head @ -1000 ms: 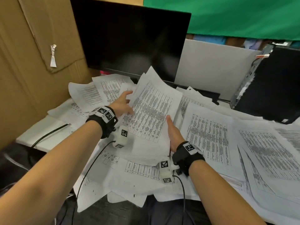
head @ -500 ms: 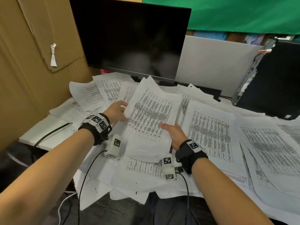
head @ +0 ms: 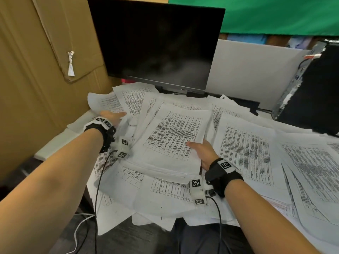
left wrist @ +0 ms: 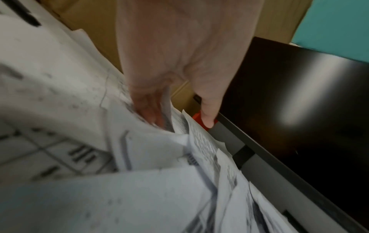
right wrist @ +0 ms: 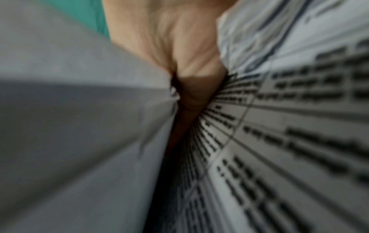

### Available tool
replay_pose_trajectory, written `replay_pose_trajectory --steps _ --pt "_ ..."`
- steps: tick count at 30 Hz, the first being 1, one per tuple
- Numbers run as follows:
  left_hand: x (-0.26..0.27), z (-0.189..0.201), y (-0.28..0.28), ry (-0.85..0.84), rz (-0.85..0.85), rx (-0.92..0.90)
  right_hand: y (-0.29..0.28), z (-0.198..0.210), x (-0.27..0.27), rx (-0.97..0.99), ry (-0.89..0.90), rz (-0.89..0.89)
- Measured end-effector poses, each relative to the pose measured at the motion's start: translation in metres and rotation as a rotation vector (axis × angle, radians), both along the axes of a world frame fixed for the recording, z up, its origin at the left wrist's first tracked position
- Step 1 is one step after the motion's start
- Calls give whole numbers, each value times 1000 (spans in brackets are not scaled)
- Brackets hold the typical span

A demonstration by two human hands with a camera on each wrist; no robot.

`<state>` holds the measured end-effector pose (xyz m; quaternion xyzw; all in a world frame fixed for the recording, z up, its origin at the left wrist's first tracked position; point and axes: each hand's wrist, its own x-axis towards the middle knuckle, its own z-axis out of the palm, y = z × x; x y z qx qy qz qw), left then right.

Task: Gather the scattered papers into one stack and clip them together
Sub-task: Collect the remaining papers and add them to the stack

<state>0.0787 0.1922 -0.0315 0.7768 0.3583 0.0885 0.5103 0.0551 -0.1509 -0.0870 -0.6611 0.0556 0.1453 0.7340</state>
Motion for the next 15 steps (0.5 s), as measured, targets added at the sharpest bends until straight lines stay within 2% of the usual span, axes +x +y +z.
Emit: replay_pose_trajectory --steps 6,9,11,15 --pt "-2 -5 -26 88 -287 266 -2 -1 0 -6 -14 10" --pt "-4 4 -29 25 -329 370 -2 -1 0 8 -19 17" --pt "-10 22 -31 -37 -331 434 -1 -3 0 8 -20 8" --pt "-31 74 -44 -177 -322 779 2 -1 -1 13 -27 1"
